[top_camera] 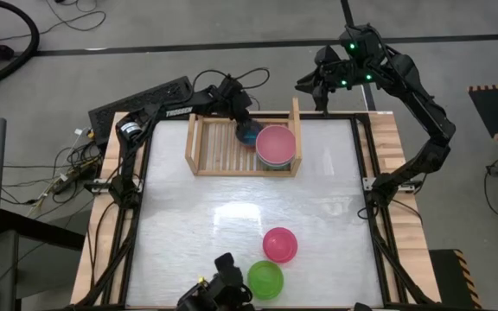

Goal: Place and stack bowls onto a shelf
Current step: Adjust the left stacked bowls on the shelf, then stack the light pink bowl on top of the light blue bowl on the shelf

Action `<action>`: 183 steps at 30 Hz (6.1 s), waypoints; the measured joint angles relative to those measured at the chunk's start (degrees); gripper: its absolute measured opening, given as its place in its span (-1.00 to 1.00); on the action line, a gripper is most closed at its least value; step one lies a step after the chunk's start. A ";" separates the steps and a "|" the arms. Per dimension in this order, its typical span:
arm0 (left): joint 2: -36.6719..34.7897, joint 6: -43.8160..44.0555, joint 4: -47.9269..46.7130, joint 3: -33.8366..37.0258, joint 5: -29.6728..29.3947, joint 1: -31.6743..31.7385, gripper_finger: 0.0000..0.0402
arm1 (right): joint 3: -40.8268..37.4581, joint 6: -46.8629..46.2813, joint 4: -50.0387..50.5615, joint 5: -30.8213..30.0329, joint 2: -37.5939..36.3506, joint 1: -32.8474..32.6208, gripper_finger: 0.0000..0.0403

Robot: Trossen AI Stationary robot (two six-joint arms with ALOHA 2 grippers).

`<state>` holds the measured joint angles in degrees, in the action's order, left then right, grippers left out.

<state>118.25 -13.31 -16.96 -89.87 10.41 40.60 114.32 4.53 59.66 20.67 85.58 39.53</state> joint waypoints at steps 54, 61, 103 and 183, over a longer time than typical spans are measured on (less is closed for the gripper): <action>1.81 3.11 -7.32 -0.51 -4.03 -2.16 -1.00 | 0.00 0.01 2.69 -0.15 -0.02 0.00 -0.41; 1.71 4.37 -17.06 -6.86 -0.06 1.10 -1.00 | 0.00 0.66 2.69 -0.22 -0.02 0.00 -0.41; 0.15 6.00 -8.02 1.25 2.28 -4.48 -1.00 | -2.12 3.42 1.09 -0.22 0.00 1.51 -0.41; 2.82 -7.94 -49.69 -42.81 29.77 1.59 -0.01 | -2.08 2.37 23.10 -2.93 1.03 -0.10 -0.41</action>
<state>121.07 -21.24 -66.65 -132.68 40.18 42.19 112.25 6.90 82.75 17.74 86.61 39.43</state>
